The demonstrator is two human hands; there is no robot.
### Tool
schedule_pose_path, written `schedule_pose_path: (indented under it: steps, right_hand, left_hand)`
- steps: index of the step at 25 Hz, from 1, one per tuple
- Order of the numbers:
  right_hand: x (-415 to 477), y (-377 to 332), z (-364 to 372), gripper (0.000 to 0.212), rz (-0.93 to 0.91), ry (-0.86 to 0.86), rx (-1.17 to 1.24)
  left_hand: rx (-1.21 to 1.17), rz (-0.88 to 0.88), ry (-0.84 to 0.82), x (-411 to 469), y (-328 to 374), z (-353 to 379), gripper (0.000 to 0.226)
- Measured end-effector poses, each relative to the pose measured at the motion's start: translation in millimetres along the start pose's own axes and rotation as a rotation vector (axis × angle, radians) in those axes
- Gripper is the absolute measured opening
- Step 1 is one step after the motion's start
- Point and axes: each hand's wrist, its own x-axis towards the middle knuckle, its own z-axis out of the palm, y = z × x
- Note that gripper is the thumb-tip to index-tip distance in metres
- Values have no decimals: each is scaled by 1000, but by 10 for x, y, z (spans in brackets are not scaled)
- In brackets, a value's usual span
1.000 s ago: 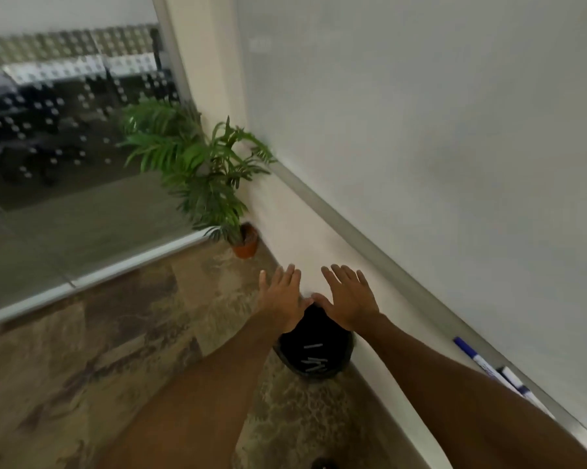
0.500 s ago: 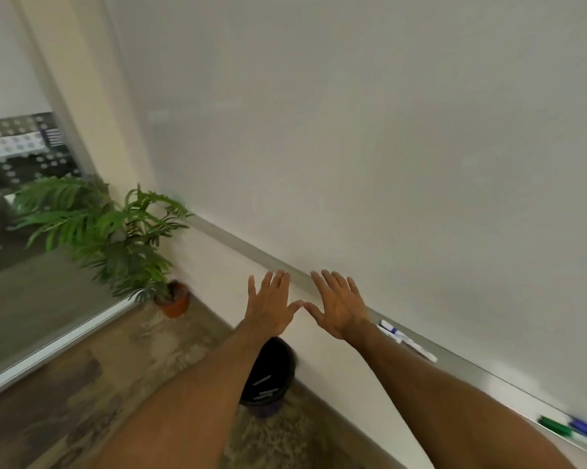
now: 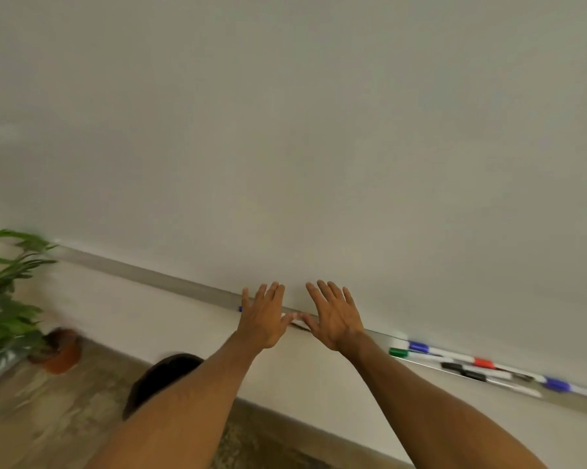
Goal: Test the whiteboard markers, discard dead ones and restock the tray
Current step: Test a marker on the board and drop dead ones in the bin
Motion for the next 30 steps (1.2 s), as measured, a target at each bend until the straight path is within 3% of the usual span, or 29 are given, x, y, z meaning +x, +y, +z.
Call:
schedule_pose_path:
  steps: [2,4,11,19,23,25,28,30]
  right_hand:
    - [-184,380,-20,104,37,-3,-2]
    - [-388,804,-3,116,82,-14,9]
    - [-1132,2041,92,112,176,-50,16]
    - [-2011,3110,229,81,267,-112,22]
    - [-2330,3505,344,116,331,-150,7]
    - [-2442,3672,371,110,356,-143,13]
    - [-2541,3892,389,71,387,-152,21]
    - [-2589,4012,428,60,405,-160,32]
  left_hand:
    - [2,42,-44,88,413,66,71]
    - [-3,81,-63,150,876,150,71]
    - [-32,156,-126,157,2258,503,73]
    - [-83,234,-175,-57,3543,1012,68]
    - [-80,225,-259,-139,3967,1243,73]
    - [-74,233,-279,-148,4164,1317,74]
    - [-50,269,-305,-121,4446,1398,73]
    - [-52,277,-326,-100,4598,1447,73]
